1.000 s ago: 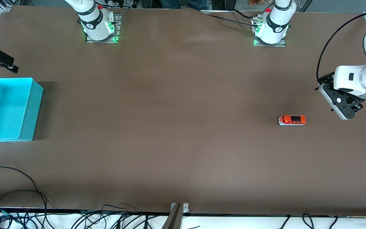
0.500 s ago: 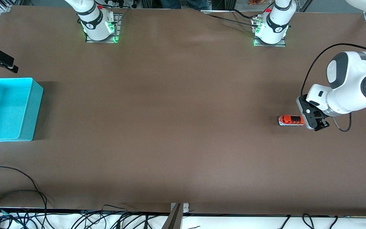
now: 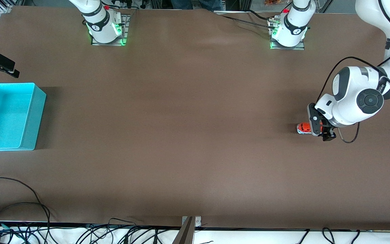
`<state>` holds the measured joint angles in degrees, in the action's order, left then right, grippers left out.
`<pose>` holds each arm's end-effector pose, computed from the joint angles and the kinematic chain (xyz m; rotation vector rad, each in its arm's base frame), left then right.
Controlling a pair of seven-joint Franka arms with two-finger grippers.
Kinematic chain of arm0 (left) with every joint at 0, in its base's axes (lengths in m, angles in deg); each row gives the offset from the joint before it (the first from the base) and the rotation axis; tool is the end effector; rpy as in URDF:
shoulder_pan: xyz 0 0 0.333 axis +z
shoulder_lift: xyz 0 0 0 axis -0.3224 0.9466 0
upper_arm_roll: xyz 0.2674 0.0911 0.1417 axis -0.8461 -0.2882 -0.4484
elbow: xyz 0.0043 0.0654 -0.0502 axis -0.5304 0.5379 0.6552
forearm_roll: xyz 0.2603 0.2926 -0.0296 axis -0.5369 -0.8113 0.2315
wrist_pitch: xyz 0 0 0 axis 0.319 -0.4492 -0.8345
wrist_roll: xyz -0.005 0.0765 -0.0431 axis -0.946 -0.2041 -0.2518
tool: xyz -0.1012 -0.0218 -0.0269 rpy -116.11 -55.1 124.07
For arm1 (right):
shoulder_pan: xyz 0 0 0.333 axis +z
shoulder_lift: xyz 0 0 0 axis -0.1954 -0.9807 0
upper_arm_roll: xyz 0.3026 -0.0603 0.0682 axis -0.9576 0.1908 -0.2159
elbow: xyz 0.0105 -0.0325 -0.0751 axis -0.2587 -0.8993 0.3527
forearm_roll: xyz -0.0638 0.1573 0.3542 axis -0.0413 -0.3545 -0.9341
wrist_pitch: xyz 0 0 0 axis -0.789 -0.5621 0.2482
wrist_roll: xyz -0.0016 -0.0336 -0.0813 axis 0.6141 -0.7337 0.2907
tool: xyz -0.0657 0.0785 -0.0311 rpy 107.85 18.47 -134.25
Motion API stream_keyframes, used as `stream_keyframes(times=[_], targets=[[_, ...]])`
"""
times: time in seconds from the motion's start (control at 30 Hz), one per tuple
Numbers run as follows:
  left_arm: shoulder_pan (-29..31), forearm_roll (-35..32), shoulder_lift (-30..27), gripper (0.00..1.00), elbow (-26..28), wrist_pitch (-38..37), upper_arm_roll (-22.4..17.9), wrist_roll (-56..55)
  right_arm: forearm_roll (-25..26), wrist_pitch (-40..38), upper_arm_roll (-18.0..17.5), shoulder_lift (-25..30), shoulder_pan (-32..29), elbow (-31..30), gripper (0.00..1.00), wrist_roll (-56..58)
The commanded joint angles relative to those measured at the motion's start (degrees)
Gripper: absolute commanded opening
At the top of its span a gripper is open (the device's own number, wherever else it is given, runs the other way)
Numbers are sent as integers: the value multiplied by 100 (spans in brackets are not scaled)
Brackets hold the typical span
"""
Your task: Wind up bus and store in blue box
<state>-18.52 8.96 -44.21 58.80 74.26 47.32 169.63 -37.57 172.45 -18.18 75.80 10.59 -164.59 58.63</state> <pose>0.5982 0.0057 0.2925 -2.2813 2.1306 0.2280 0.5535 -0.0341 0.6439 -3.1335 0.0175 0.0475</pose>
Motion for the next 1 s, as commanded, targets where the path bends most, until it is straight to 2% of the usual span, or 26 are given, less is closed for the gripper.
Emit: stream_keyframes(times=[0.0,0.2,0.63,0.87,0.97], targets=[[244,-127,299,100,-20,386,43,503,-11,-80,-9,7,-11,100,100,-45],[358,-101,528,100,-2,501,43,644,-11,-80,-9,7,-11,100,100,-54],[481,-57,564,100,657,1388,61,644,-11,-80,-9,7,-11,100,100,-54],[508,-48,634,100,789,1635,69,661,-11,-80,-9,7,-11,100,100,-36],[508,-57,669,94,789,1661,69,679,-11,-80,-9,7,-11,100,100,-45]])
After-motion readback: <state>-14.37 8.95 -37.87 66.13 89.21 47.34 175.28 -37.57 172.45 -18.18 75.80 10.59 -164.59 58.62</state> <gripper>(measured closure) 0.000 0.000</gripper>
